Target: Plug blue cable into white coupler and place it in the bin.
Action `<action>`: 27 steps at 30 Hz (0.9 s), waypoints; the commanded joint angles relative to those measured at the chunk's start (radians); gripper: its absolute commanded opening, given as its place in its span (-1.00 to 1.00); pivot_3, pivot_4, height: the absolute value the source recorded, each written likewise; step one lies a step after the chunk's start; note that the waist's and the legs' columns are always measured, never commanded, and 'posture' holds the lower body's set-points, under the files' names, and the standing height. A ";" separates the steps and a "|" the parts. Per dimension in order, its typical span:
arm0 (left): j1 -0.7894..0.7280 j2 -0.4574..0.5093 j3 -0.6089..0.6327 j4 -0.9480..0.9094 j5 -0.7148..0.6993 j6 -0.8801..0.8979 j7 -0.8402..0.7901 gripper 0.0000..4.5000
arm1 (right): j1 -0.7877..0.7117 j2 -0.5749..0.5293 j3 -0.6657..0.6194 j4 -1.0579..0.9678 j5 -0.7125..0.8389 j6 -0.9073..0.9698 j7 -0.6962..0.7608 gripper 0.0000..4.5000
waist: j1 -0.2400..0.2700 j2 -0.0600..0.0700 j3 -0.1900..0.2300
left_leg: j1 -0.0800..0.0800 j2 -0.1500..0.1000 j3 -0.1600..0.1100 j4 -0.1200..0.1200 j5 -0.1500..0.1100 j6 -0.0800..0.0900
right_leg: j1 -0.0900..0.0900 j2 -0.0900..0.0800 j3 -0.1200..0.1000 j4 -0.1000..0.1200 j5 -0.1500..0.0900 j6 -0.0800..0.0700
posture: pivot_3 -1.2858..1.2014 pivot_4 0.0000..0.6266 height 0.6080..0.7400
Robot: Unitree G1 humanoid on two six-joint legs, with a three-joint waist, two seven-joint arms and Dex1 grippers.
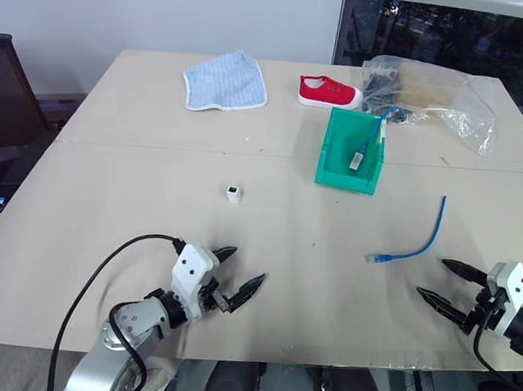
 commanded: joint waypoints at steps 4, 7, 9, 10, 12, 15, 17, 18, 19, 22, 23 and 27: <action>-0.153 0.091 -0.029 -0.035 -0.060 0.000 -0.166 1.00 | -0.149 -0.012 0.111 -0.042 -0.027 0.028 0.015 0.99 | -0.001 0.000 0.000 | 0.001 0.000 0.000 0.000 0.000 0.000 | 0.000 0.001 0.000 0.001 0.001 -0.001 | 0.03 -0.52 1.00; -0.243 0.162 -0.051 -0.050 -0.112 0.033 -0.282 1.00 | -0.230 -0.022 0.195 -0.020 -0.095 0.012 0.023 0.99 | -0.001 0.000 0.000 | 0.001 0.000 -0.001 0.001 0.000 0.000 | 0.000 0.002 -0.001 0.001 0.001 -0.001 | 0.03 -0.52 1.00; -0.287 0.212 -0.075 -0.044 -0.122 0.037 -0.359 1.00 | -0.269 -0.030 0.237 -0.003 -0.118 0.005 0.048 0.99 | -0.002 0.000 0.000 | 0.001 0.000 0.000 0.000 0.000 0.000 | 0.000 0.002 -0.001 0.001 0.002 0.001 | 0.03 -0.52 1.00; -0.313 0.233 -0.085 -0.036 -0.125 0.042 -0.393 1.00 | -0.287 -0.036 0.258 0.007 -0.124 0.001 0.069 0.99 | -0.001 0.000 0.000 | 0.001 0.000 0.000 0.000 0.000 0.000 | 0.000 0.002 -0.001 0.001 0.002 0.001 | 0.03 -0.52 1.00; -0.377 0.271 -0.102 -0.021 -0.139 0.069 -0.452 1.00 | -0.330 -0.052 0.307 0.039 -0.151 -0.007 0.113 0.99 | 0.000 0.000 0.000 | -0.001 0.000 -0.001 0.000 0.000 0.000 | -0.001 0.002 -0.002 -0.001 0.003 0.002 | 0.03 -0.52 1.00; -0.444 0.308 -0.114 -0.005 -0.150 0.102 -0.507 1.00 | -0.390 -0.067 0.360 0.090 -0.187 -0.028 0.155 0.76 | -0.002 0.000 0.001 | -0.002 0.000 -0.001 0.000 0.000 0.000 | -0.001 0.002 -0.003 -0.001 0.003 0.002 | 0.03 -0.52 1.00; -0.464 0.317 -0.118 0.006 -0.144 0.103 -0.517 1.00 | -0.413 -0.069 0.377 0.114 -0.198 -0.044 0.171 0.42 | -0.002 0.000 0.001 | -0.002 0.000 -0.001 0.000 0.000 0.000 | -0.001 0.002 -0.003 -0.001 0.003 0.002 | 0.03 -0.52 1.00; -0.469 0.319 -0.117 0.009 -0.142 0.103 -0.519 1.00 | -0.420 -0.068 0.382 0.123 -0.202 -0.051 0.175 0.24 | -0.003 0.000 0.001 | -0.002 0.000 -0.001 0.000 0.000 0.000 | -0.001 0.002 -0.003 -0.001 0.003 0.002 | 0.03 -0.52 1.00; -0.473 0.321 -0.115 0.013 -0.137 0.102 -0.519 1.00 | -0.426 -0.067 0.388 0.131 -0.205 -0.056 0.180 0.01 | -0.003 0.000 0.001 | -0.002 0.000 -0.001 0.000 0.000 0.000 | -0.001 0.002 -0.003 -0.001 0.003 0.002 | 0.03 -0.52 1.00; -0.475 0.327 -0.106 0.020 -0.124 0.098 -0.514 1.00 | -0.438 -0.064 0.405 0.148 -0.215 -0.072 0.196 -0.61 | -0.003 0.000 0.001 | -0.002 0.000 -0.002 0.000 0.000 0.000 | -0.001 0.003 -0.003 0.000 0.003 0.002 | 0.03 -0.52 1.00; -0.474 0.328 -0.103 0.020 -0.124 0.100 -0.511 1.00 | -0.443 -0.061 0.410 0.153 -0.216 -0.076 0.201 -0.76 | -0.003 0.000 0.001 | -0.002 0.000 -0.002 0.000 0.000 0.000 | -0.001 0.003 -0.003 0.000 0.003 0.002 | 0.03 -0.52 1.00; -0.471 0.332 -0.092 0.016 -0.128 0.109 -0.503 1.00 | -0.490 -0.032 0.437 0.169 -0.217 -0.068 0.204 -0.99 | -0.009 -0.001 0.001 | 0.000 0.001 -0.002 0.000 0.000 0.000 | 0.000 0.003 -0.003 0.001 0.003 0.002 | 0.03 -0.52 1.00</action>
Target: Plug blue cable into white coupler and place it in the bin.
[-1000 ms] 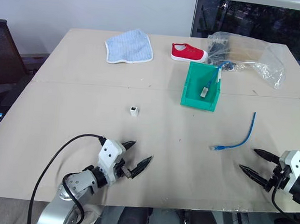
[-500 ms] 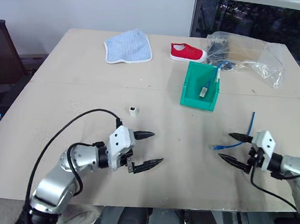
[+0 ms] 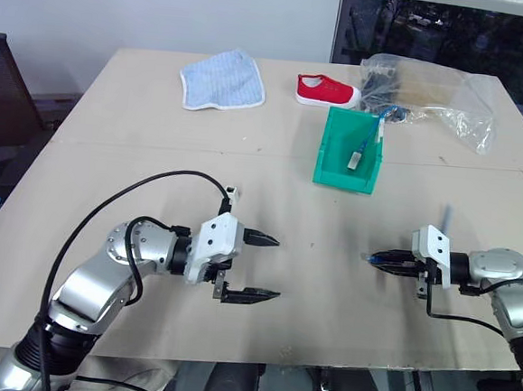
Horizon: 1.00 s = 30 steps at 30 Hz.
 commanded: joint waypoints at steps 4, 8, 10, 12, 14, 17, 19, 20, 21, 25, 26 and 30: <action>-0.008 0.013 0.035 -0.011 -0.010 0.009 0.011 1.00 | -0.149 0.089 0.082 0.047 -0.038 0.044 0.003 -0.99 | -0.024 -0.001 0.000 | 0.001 0.001 0.000 0.000 0.000 0.000 | 0.000 0.001 0.001 0.001 0.000 0.000 | 0.03 -0.52 1.00; -0.024 0.005 0.040 0.006 -0.009 0.019 0.026 1.00 | -0.283 0.171 0.150 0.124 -0.075 0.069 0.018 -0.99 | -0.026 -0.001 0.001 | 0.002 0.001 0.000 0.000 0.000 0.000 | 0.000 0.003 0.001 0.002 0.000 0.000 | 0.03 -0.52 1.00; -0.031 -0.003 0.047 0.013 -0.013 0.035 0.047 1.00 | -0.356 0.226 0.184 0.182 -0.097 0.067 0.024 -0.99 | -0.023 -0.001 0.001 | 0.001 0.002 -0.001 0.000 0.000 0.000 | -0.001 0.003 0.000 0.002 0.000 0.000 | 0.03 -0.52 1.00; -0.036 -0.003 0.049 0.014 -0.009 0.052 0.066 1.00 | -0.410 0.267 0.206 0.237 -0.120 0.061 0.017 -0.99 | -0.022 -0.001 0.001 | 0.001 0.002 -0.001 0.000 0.000 0.000 | -0.001 0.003 0.000 0.002 0.000 0.000 | 0.03 -0.52 1.00; -0.042 -0.011 0.055 0.014 -0.010 0.084 0.100 1.00 | -0.444 0.298 0.215 0.282 -0.134 0.050 0.009 -0.99 | -0.018 -0.001 0.001 | -0.001 0.001 -0.002 0.000 0.000 0.000 | -0.002 0.002 -0.001 0.001 0.000 0.000 | 0.03 -0.52 1.00; -0.046 -0.029 0.059 0.018 -0.010 0.123 0.148 1.00 | -0.454 0.314 0.199 0.309 -0.135 0.010 -0.005 -0.53 | -0.015 -0.001 0.001 | -0.004 0.001 -0.002 0.000 0.000 0.000 | -0.003 0.000 -0.002 -0.001 0.000 0.000 | 0.03 -0.52 1.00; -0.052 -0.050 0.050 0.031 0.006 0.138 0.184 1.00 | -0.434 0.302 0.159 0.281 -0.104 0.023 -0.016 -0.13 | -0.015 0.000 0.001 | -0.004 0.000 -0.002 -0.001 0.000 0.000 | -0.003 -0.001 -0.002 -0.002 0.000 0.000 | 0.03 -0.52 1.00; -0.061 -0.064 0.041 0.045 0.019 0.143 0.203 1.00 | -0.413 0.287 0.130 0.250 -0.083 0.036 -0.024 0.07 | -0.015 -0.001 0.001 | -0.004 -0.001 -0.002 -0.001 0.000 0.000 | -0.003 -0.001 -0.002 -0.002 0.000 0.000 | 0.03 -0.52 1.00; -0.066 -0.073 0.034 0.053 0.027 0.147 0.216 1.00 | -0.398 0.276 0.112 0.226 -0.070 0.045 -0.029 0.31 | -0.015 -0.001 0.001 | -0.004 -0.001 -0.002 -0.001 0.000 0.000 | -0.003 -0.001 -0.002 -0.002 0.000 0.000 | 0.03 -0.52 1.00; -0.144 -0.137 -0.045 0.166 0.115 0.093 0.235 1.00 | -0.193 0.221 -0.052 -0.086 0.096 0.223 -0.116 0.96 | -0.005 0.000 0.001 | -0.004 -0.001 -0.004 -0.001 0.000 0.000 | -0.003 -0.001 -0.004 0.000 0.000 0.000 | 0.03 -0.52 1.00; -0.176 -0.155 -0.065 0.210 0.133 0.080 0.229 1.00 | -0.124 0.204 -0.089 -0.169 0.126 0.257 -0.141 0.96 | 0.005 0.000 0.001 | -0.004 -0.001 -0.004 -0.001 0.000 0.000 | -0.003 -0.001 -0.005 0.000 0.000 0.000 | 0.03 -0.52 1.00; -0.309 -0.195 -0.163 0.388 0.217 -0.007 0.140 1.00 | 0.131 0.164 -0.208 -0.422 0.219 0.351 -0.229 0.96 | 0.007 0.000 0.001 | -0.004 -0.002 -0.005 -0.001 0.000 0.000 | -0.002 0.000 -0.006 0.001 0.000 0.000 | 0.03 -0.52 1.00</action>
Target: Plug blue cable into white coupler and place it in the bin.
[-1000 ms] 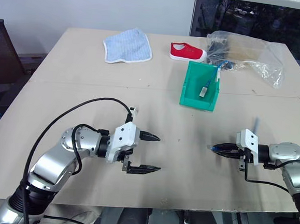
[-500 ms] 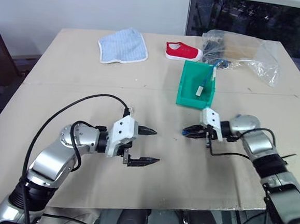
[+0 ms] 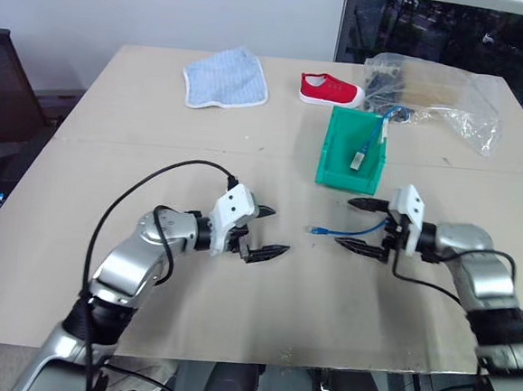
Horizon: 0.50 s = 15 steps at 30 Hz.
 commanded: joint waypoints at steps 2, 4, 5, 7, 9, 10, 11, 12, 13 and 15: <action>-0.136 -0.038 -0.088 0.185 0.095 -0.117 -0.093 1.00 | 0.197 -0.017 -0.131 -0.251 0.103 0.079 -0.111 0.96 | -0.007 0.000 0.000 | 0.000 -0.001 0.001 0.000 0.000 0.000 | 0.000 0.000 0.001 0.000 0.000 0.000 | 0.03 -0.52 1.00; -0.182 -0.053 -0.128 0.272 0.138 -0.177 -0.136 1.00 | 0.273 -0.017 -0.154 -0.298 0.099 0.072 -0.145 0.96 | -0.012 0.000 0.000 | 0.002 -0.001 0.002 0.001 0.000 0.000 | 0.000 0.001 0.003 0.001 0.000 0.000 | 0.03 -0.52 1.00; -0.197 -0.061 -0.138 0.305 0.150 -0.199 -0.152 1.00 | 0.297 -0.017 -0.158 -0.313 0.097 0.068 -0.159 0.96 | -0.017 0.000 0.000 | 0.002 -0.001 0.003 0.001 0.000 0.000 | 0.000 0.001 0.003 0.001 0.000 0.000 | 0.03 -0.52 1.00; -0.229 -0.085 -0.153 0.365 0.168 -0.228 -0.179 1.00 | 0.341 -0.007 -0.165 -0.339 0.095 0.056 -0.187 0.96 | -0.023 -0.001 0.000 | 0.002 -0.001 0.003 0.001 0.000 0.000 | 0.000 0.002 0.004 0.001 0.000 0.000 | 0.03 -0.52 1.00; -0.268 -0.114 -0.174 0.432 0.198 -0.269 -0.206 1.00 | 0.385 0.009 -0.164 -0.365 0.089 0.025 -0.210 0.96 | -0.019 -0.001 -0.001 | 0.002 -0.001 0.002 0.001 0.000 0.000 | 0.001 0.002 0.004 0.002 0.000 0.000 | 0.03 -0.52 1.00; -0.282 -0.128 -0.175 0.453 0.203 -0.276 -0.216 1.00 | 0.398 0.017 -0.161 -0.374 0.085 0.007 -0.218 0.96 | -0.014 -0.001 -0.001 | 0.002 -0.001 0.002 0.002 0.000 0.000 | 0.001 0.002 0.003 0.002 0.000 0.000 | 0.03 -0.52 1.00; -0.290 -0.139 -0.172 0.468 0.204 -0.283 -0.223 1.00 | 0.403 0.021 -0.159 -0.379 0.086 0.000 -0.224 0.96 | -0.007 -0.001 -0.001 | 0.002 -0.001 0.001 0.002 0.000 0.000 | 0.002 0.002 0.003 0.002 0.000 0.000 | 0.03 -0.52 1.00; -0.297 -0.150 -0.168 0.483 0.206 -0.289 -0.228 1.00 | 0.407 0.025 -0.157 -0.383 0.086 -0.005 -0.231 0.96 | -0.003 -0.001 -0.001 | 0.002 -0.001 0.001 0.002 0.000 0.000 | 0.002 0.002 0.003 0.002 0.000 0.000 | 0.03 -0.52 1.00; -0.302 -0.157 -0.163 0.496 0.209 -0.295 -0.233 1.00 | 0.409 0.027 -0.156 -0.384 0.087 -0.007 -0.236 0.96 | 0.000 -0.001 -0.001 | 0.002 -0.001 0.002 0.003 0.000 0.000 | 0.002 0.002 0.003 0.002 0.000 0.000 | 0.03 -0.52 1.00; -0.311 -0.171 -0.161 0.520 0.215 -0.316 -0.246 0.77 | 0.417 0.032 -0.153 -0.386 0.087 -0.014 -0.247 1.00 | 0.003 -0.001 -0.001 | 0.002 -0.002 0.002 0.004 0.000 0.000 | 0.003 0.001 0.003 0.001 0.000 0.000 | 0.03 -0.52 1.00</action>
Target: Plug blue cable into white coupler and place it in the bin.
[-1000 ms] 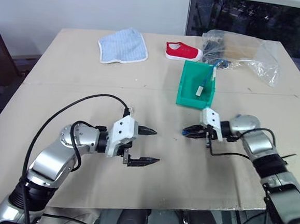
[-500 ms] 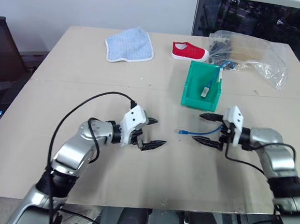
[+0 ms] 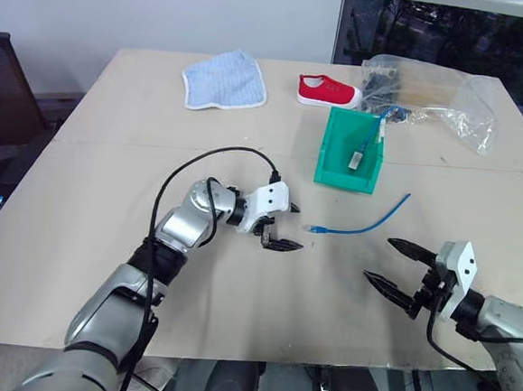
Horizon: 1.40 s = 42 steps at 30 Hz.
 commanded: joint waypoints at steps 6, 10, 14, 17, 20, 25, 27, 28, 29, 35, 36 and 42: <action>-0.036 -0.067 -0.006 0.079 0.027 -0.069 -0.054 -0.24 | 0.030 0.022 0.000 -0.043 0.004 -0.053 -0.049 1.00 | -0.001 0.000 0.000 | -0.001 0.000 0.000 0.001 0.000 0.000 | 0.000 0.000 0.000 -0.001 0.000 0.000 | 0.03 -0.52 1.00; -0.040 -0.082 -0.007 0.085 0.031 -0.085 -0.080 -0.99 | 0.043 0.028 0.006 -0.044 0.002 -0.065 -0.064 1.00 | -0.002 0.000 0.000 | -0.001 0.001 -0.001 -0.001 0.000 0.000 | 0.000 0.001 -0.001 -0.001 0.000 0.000 | 0.03 -0.52 1.00; -0.035 -0.081 -0.008 0.079 0.032 -0.091 -0.103 -0.99 | 0.059 0.028 0.002 -0.048 0.002 -0.072 -0.075 1.00 | -0.002 0.000 0.000 | -0.001 0.001 -0.001 -0.001 0.000 0.000 | 0.000 0.001 -0.002 -0.001 0.000 0.000 | 0.03 -0.52 1.00; -0.032 -0.078 -0.002 0.088 0.042 -0.108 -0.102 -0.99 | 0.064 0.024 0.002 -0.049 0.000 -0.075 -0.079 1.00 | -0.003 0.000 0.000 | -0.001 0.001 -0.001 -0.001 0.000 0.000 | 0.000 0.001 -0.001 -0.001 0.000 0.000 | 0.03 -0.52 1.00; -0.036 -0.084 0.013 0.087 0.030 -0.104 -0.102 -0.99 | 0.059 0.023 0.008 -0.055 0.011 -0.066 -0.085 1.00 | -0.003 0.000 0.000 | -0.001 0.001 -0.001 -0.001 0.000 0.000 | 0.000 0.001 -0.001 0.000 0.000 0.000 | 0.03 -0.52 1.00; -0.049 -0.136 0.118 -0.032 -0.174 0.189 -0.129 -0.99 | 0.059 0.084 0.025 -0.128 0.246 0.133 -0.160 1.00 | -0.003 0.000 0.000 | -0.001 0.001 -0.002 -0.001 0.000 0.000 | -0.001 0.001 -0.002 0.000 0.000 0.000 | 0.03 -0.52 1.00; -0.057 -0.151 0.167 -0.100 -0.295 0.372 -0.144 -0.99 | 0.045 0.126 0.030 -0.151 0.372 0.217 -0.214 1.00 | -0.005 0.000 0.000 | -0.002 0.003 -0.003 -0.001 0.000 0.000 | -0.001 0.001 -0.003 0.000 0.000 0.000 | 0.03 -0.52 1.00; -0.059 -0.153 0.184 -0.125 -0.338 0.442 -0.147 -0.99 | 0.035 0.140 0.028 -0.154 0.418 0.245 -0.236 1.00 | -0.006 0.000 0.000 | -0.002 0.004 -0.003 -0.001 0.000 0.000 | -0.001 0.001 -0.003 0.000 0.000 0.000 | 0.03 -0.52 1.00; -0.060 -0.152 0.198 -0.147 -0.375 0.506 -0.147 -0.99 | 0.021 0.152 0.027 -0.155 0.459 0.265 -0.251 1.00 | -0.008 0.000 0.000 | -0.002 0.004 -0.003 -0.001 0.000 0.000 | -0.001 0.001 -0.003 0.000 0.000 0.000 | 0.03 -0.52 1.00; -0.057 -0.128 0.236 -0.232 -0.503 0.724 -0.139 -0.99 | -0.073 0.195 0.030 -0.164 0.649 0.334 -0.316 1.00 | -0.025 0.000 0.000 | -0.001 0.004 -0.003 -0.001 0.000 0.000 | -0.001 0.001 -0.002 0.001 0.000 0.000 | 0.03 -0.52 1.00; -0.057 -0.125 0.236 -0.237 -0.510 0.737 -0.138 -0.99 | -0.094 0.201 0.032 -0.157 0.668 0.340 -0.325 1.00 | -0.027 0.000 0.000 | -0.001 0.004 -0.004 -0.001 0.000 0.000 | -0.001 0.001 -0.003 0.001 0.000 0.000 | 0.03 -0.52 1.00; -0.057 -0.124 0.233 -0.246 -0.520 0.754 -0.125 -1.00 | -0.174 0.204 0.060 -0.099 0.649 0.341 -0.324 0.77 | -0.027 0.000 0.000 | -0.001 0.003 -0.004 -0.001 0.000 0.000 | -0.001 0.001 -0.003 0.001 0.000 0.000 | 0.03 -0.52 1.00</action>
